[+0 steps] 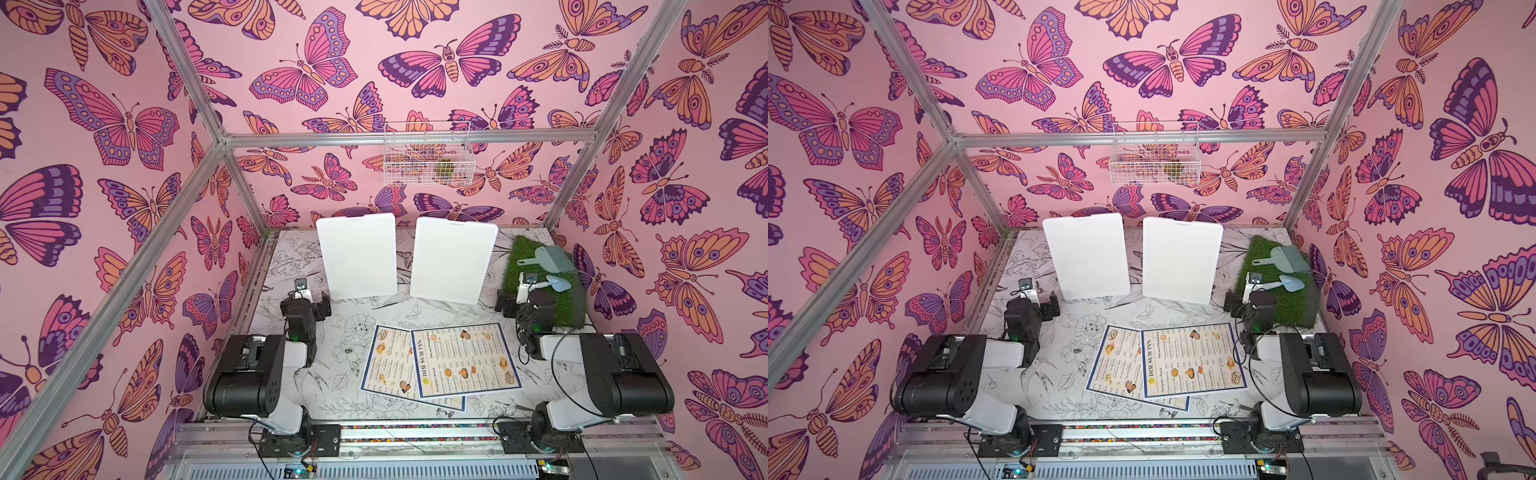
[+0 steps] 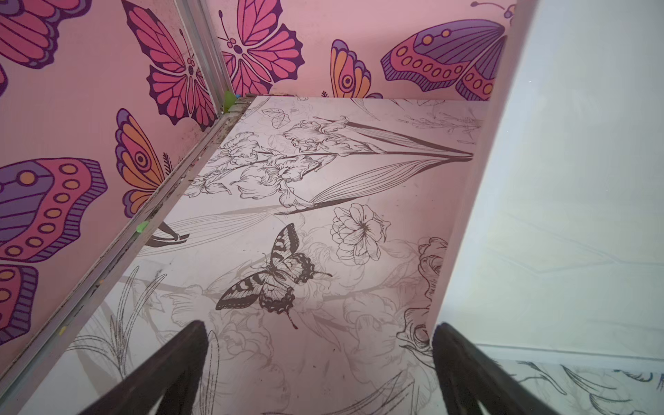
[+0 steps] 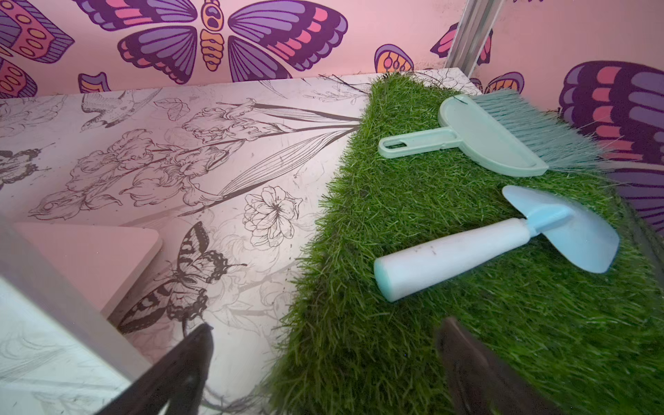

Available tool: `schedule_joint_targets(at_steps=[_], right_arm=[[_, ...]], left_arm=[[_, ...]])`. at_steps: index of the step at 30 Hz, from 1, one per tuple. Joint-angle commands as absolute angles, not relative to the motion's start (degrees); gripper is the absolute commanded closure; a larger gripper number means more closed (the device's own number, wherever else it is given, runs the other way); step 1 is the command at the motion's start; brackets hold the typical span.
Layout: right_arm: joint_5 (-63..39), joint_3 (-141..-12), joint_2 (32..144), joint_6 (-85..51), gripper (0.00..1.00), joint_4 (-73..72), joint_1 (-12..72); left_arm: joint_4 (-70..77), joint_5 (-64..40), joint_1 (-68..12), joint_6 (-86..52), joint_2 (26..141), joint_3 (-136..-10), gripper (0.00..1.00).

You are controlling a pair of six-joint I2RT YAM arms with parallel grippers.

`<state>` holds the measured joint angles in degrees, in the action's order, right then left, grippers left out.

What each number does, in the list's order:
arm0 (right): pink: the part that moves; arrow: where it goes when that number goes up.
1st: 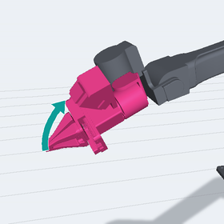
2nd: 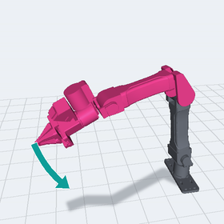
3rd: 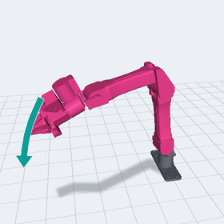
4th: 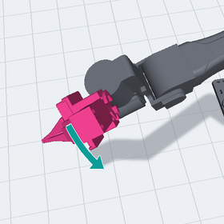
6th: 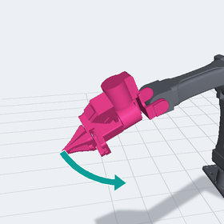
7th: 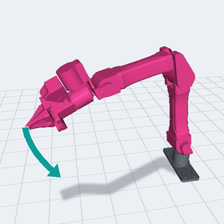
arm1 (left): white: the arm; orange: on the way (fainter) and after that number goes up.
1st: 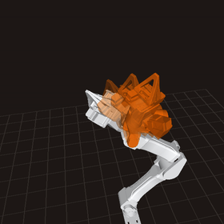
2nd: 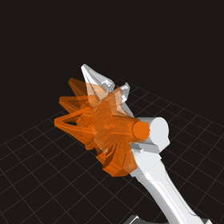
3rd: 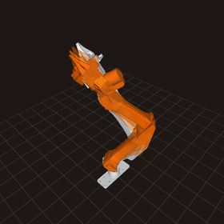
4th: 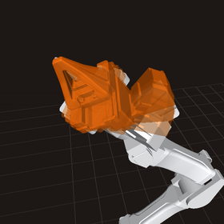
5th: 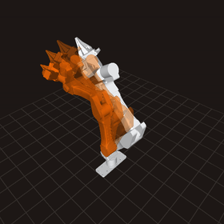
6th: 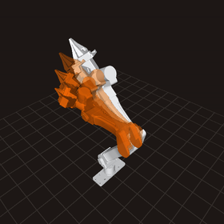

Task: Insert the menus into the narrow rack
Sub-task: Pick up the menu from the center of the board.

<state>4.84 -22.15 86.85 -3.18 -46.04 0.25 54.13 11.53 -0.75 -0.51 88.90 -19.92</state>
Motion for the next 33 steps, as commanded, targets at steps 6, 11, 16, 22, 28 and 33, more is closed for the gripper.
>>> schedule_joint_targets(at_steps=[6,11,16,22,28,33], right_arm=[[4.2,-23.1,86.1,-3.2,0.01,-46.1,0.0],[4.2,-23.1,86.2,-3.4,0.01,-46.0,0.0],[4.5,-23.1,86.2,-3.5,0.01,-46.0,0.0],[1.2,-23.3,85.5,-2.1,0.01,-46.2,0.0],[0.9,-24.2,77.1,-1.9,0.01,-38.1,0.0],[5.1,-27.5,69.1,-7.5,0.01,-29.1,0.0]], left_arm=[[54.6,10.9,-0.4,-0.9,88.9,-20.0,0.01],[54.4,10.9,-0.3,-1.0,89.0,-20.2,0.02],[54.5,10.9,-0.3,-1.0,88.9,-20.1,0.01],[57.2,12.6,-1.1,-0.9,85.6,-16.1,0.02],[50.5,23.9,-6.6,2.2,75.0,-15.4,0.01],[29.9,32.5,-9.2,-5.7,61.4,-22.4,0.01]])
